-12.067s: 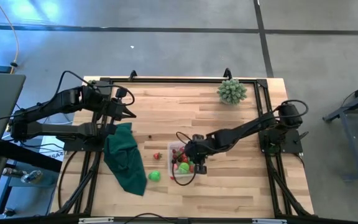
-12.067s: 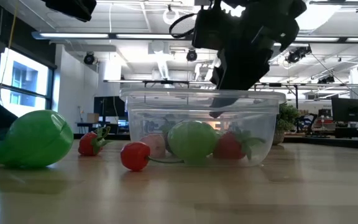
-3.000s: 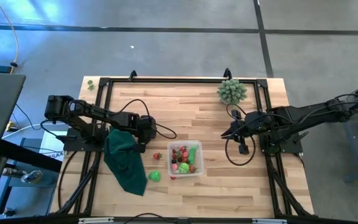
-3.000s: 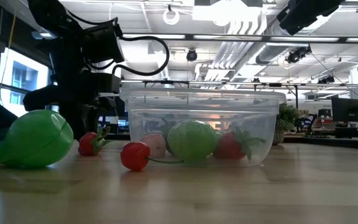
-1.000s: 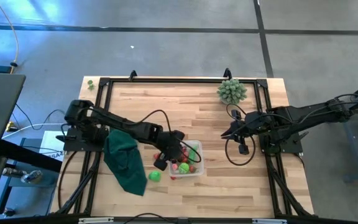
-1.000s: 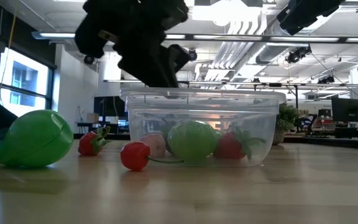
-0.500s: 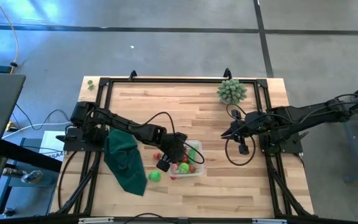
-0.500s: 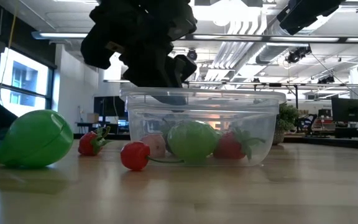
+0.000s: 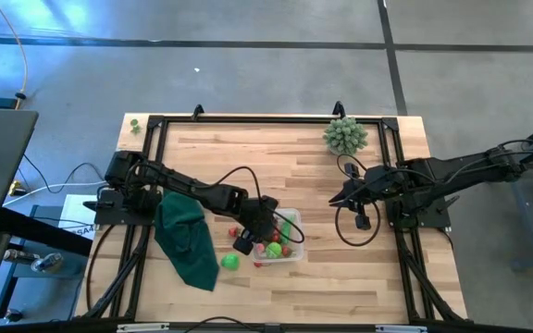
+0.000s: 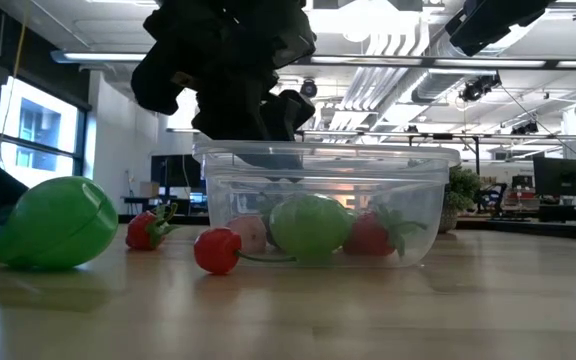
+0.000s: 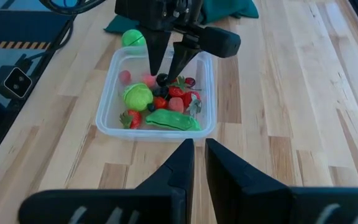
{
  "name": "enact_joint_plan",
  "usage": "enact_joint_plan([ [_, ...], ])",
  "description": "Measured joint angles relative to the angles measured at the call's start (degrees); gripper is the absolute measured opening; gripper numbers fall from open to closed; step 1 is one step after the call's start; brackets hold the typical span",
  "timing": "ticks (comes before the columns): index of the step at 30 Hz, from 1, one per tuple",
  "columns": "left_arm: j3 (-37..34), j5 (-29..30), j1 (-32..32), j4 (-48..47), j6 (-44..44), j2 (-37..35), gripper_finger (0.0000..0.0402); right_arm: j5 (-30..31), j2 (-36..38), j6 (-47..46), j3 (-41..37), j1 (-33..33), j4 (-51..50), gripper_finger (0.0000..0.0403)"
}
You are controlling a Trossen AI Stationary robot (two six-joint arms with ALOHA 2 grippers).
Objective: Pick and placing Produce into tupperware
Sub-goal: Put the red strawberry into the transparent bin
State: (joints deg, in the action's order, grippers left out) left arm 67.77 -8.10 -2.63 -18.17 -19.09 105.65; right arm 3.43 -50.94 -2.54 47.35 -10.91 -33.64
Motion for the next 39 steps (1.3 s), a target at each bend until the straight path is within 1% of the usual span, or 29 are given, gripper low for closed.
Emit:
enact_joint_plan([
  [6, 0.0, -0.4, 0.0, -1.2, 1.1, -1.2, 0.0132, 0.0, 0.0, 0.0, 0.0, 0.0, 0.0, 0.003],
  [10, 0.0, 0.0, 0.0, -4.5, 2.8, -4.9, 0.0116, 0.0, 0.0, 0.0, 0.0, 0.0, 0.0, 0.003],
  [15, 0.0, 3.9, 0.0, -10.6, 4.3, -11.9, 0.0096, 0.0, 0.0, 0.0, 0.0, 0.0, 0.0, 0.003],
  [20, 0.0, 8.8, 0.0, -21.2, 6.5, -19.6, 0.0085, 0.0, 0.0, 0.0, 0.0, 0.0, 0.0, 0.003],
  [23, 0.0, 11.2, 0.0, -27.0, 8.2, -22.8, 0.0083, 0.0, 0.0, 0.0, 0.0, 0.0, 0.0, 0.003],
  [26, -0.3, 11.8, -0.1, -30.1, 9.1, -24.7, 0.0083, 0.0, 0.0, 0.0, 0.0, 0.0, -0.1, 0.003],
  [28, -2.0, 11.9, -0.5, -29.5, 9.3, -26.5, 0.0083, 0.0, 0.0, 0.0, 0.0, 0.0, 0.1, 0.003],
  [30, -4.8, 12.5, -0.9, -26.7, 9.4, -28.5, 0.0083, 0.0, 0.0, 0.0, 0.0, 0.0, 0.0, 0.003],
  [34, -13.0, 12.5, -2.6, -20.7, 11.9, -33.8, 0.0083, 0.0, 0.0, 0.0, 0.0, 0.0, 0.1, 0.003],
  [39, -24.3, 14.5, -6.4, -11.1, 14.9, -39.8, 0.0083, 0.0, 0.0, 0.0, 0.0, 0.0, 0.0, 0.003],
])
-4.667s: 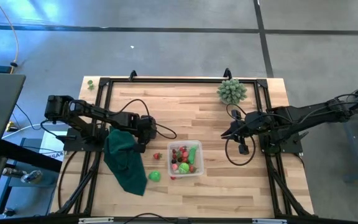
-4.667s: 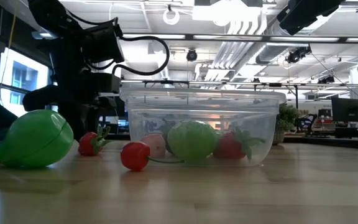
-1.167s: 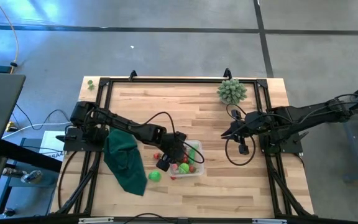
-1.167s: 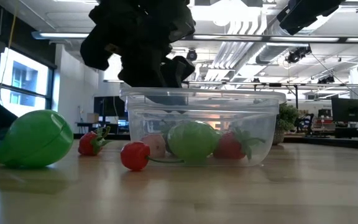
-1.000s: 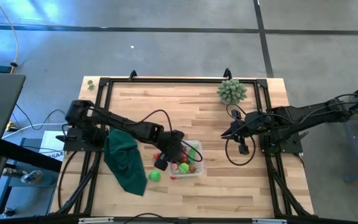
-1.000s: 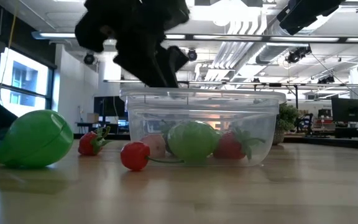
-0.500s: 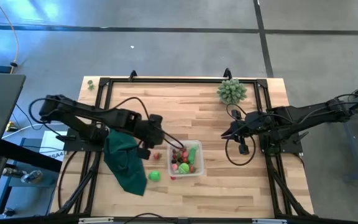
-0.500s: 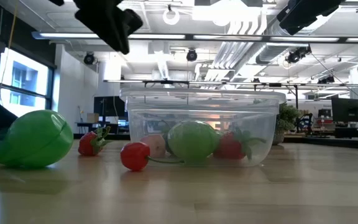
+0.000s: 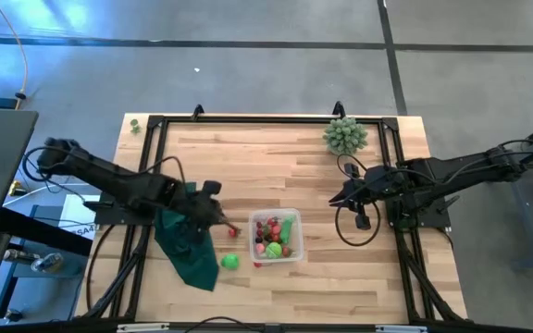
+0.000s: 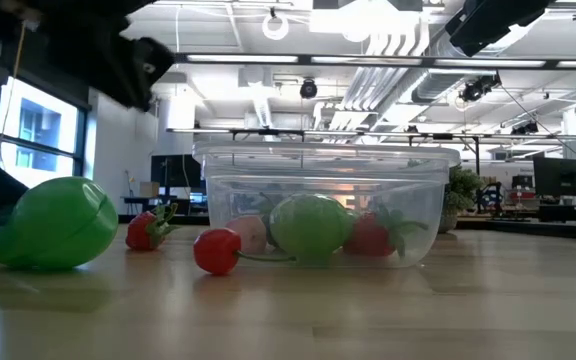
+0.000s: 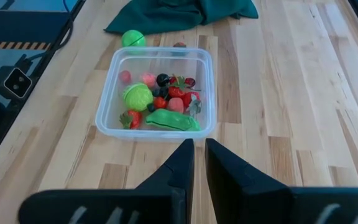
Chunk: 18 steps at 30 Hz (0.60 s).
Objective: Pick and placing Produce into tupperware
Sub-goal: Put the red strawberry into the transparent bin
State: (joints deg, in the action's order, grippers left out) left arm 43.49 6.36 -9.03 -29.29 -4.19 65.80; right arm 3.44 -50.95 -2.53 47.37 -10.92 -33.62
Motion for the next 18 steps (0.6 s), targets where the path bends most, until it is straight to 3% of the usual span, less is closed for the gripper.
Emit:
enact_joint_plan([
  [9, -14.9, -0.3, -1.9, 22.0, 3.2, 0.4, 0.0083, 0.0, 0.0, 0.0, 0.0, 0.0, 0.0, 0.003],
  [18, -17.0, 0.1, -1.9, 28.6, 3.0, 4.6, 0.0101, 0.0, 0.0, 0.0, 0.0, 0.0, 0.0, 0.003],
])
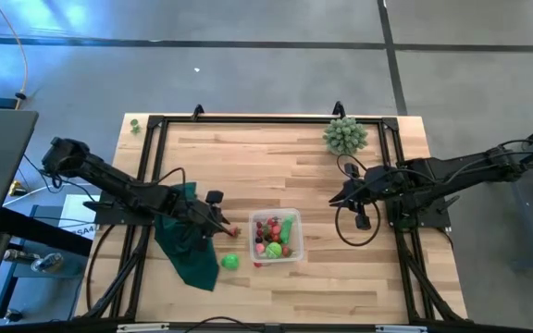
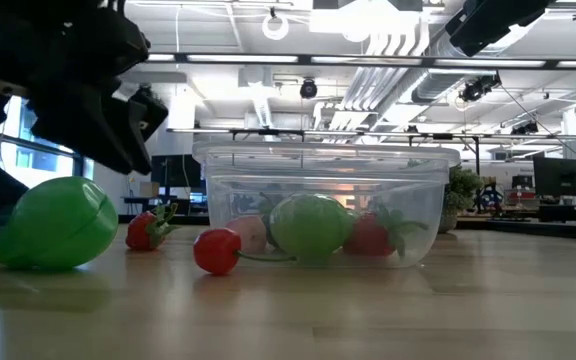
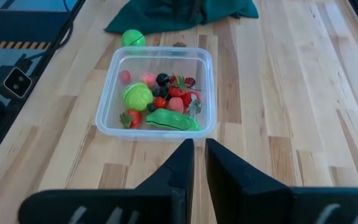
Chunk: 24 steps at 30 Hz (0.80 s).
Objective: Pick and placing Produce into tupperware
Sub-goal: Put the red strawberry into the transparent bin
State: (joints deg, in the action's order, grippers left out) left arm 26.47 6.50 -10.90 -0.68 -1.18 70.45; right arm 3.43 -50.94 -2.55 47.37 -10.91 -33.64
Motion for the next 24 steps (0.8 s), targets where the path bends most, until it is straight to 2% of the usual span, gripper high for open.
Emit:
enact_joint_plan([
  [8, 0.0, 0.0, 0.0, 1.8, -2.9, 3.4, 0.0181, 0.0, 0.0, 0.0, 0.0, 0.0, 0.0, 0.003],
  [11, 0.0, 0.0, 0.0, 2.7, -4.2, 4.1, 0.0199, 0.0, 0.0, 0.0, 0.0, 0.0, 0.0, 0.003],
  [24, 0.0, -0.6, 0.1, 7.4, -2.3, 11.0, 0.0205, 0.0, 0.0, 0.0, 0.0, 0.0, 0.0, 0.003],
])
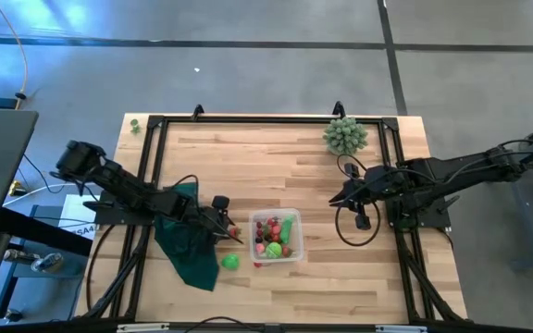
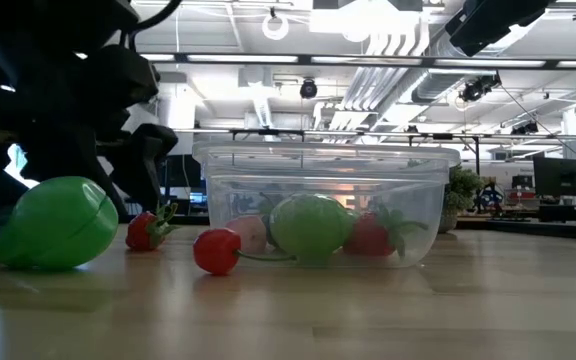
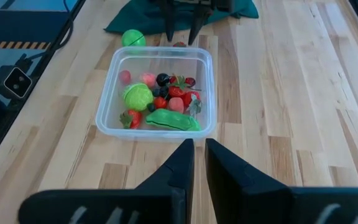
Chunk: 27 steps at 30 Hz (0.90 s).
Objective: Pick and placing Produce into tupperware
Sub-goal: Put the red strawberry into the transparent bin
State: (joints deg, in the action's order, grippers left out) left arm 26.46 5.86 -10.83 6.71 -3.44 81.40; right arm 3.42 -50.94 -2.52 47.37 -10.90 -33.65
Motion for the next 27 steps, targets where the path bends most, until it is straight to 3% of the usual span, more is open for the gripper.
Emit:
enact_joint_plan([
  [27, 0.0, 0.7, 0.0, 7.5, -0.5, 7.8, 0.0232, 0.0, 0.0, 0.0, 0.0, 0.0, 0.0, 0.003],
])
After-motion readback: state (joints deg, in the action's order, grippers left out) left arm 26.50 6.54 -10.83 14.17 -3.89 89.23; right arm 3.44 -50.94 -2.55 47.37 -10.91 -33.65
